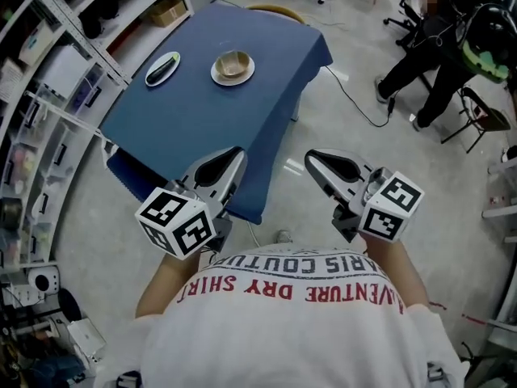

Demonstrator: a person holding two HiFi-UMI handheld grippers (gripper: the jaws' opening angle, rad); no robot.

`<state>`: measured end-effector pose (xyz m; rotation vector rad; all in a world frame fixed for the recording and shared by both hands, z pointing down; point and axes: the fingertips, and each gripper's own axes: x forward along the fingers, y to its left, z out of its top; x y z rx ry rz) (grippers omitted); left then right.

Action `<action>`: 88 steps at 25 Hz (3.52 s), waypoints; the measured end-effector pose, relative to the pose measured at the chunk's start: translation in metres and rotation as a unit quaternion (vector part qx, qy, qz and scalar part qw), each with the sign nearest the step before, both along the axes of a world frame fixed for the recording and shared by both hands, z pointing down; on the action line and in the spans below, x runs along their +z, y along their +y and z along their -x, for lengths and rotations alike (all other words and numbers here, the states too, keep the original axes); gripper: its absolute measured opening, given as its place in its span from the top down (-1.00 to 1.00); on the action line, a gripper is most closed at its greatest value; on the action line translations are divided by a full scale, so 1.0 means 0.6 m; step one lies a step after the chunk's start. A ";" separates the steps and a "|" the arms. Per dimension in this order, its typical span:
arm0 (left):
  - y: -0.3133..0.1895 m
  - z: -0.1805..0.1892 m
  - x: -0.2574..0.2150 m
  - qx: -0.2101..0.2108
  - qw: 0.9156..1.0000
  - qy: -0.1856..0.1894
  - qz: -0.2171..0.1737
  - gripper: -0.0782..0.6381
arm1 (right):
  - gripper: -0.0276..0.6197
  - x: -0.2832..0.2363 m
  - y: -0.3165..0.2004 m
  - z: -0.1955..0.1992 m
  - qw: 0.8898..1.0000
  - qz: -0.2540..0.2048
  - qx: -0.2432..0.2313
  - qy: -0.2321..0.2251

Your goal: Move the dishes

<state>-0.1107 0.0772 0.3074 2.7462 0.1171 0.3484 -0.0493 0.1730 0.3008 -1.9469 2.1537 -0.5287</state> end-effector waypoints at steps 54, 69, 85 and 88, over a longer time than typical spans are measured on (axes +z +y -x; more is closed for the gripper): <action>-0.403 -0.212 0.127 -0.328 0.943 -0.034 0.051 0.67 | -0.13 0.184 -0.583 -0.314 0.945 0.058 -0.251 0.202; -0.427 -0.186 0.141 -0.430 0.898 -0.058 0.074 0.67 | -0.12 0.258 -0.665 -0.295 0.915 0.085 -0.320 0.232; -0.423 -0.214 0.123 -0.463 0.881 -0.063 0.068 0.67 | 0.03 0.257 -0.668 -0.291 0.899 0.070 -0.362 0.235; -0.419 -0.218 0.121 -0.465 0.880 -0.059 0.070 0.67 | 0.03 0.259 -0.667 -0.290 0.897 0.077 -0.365 0.236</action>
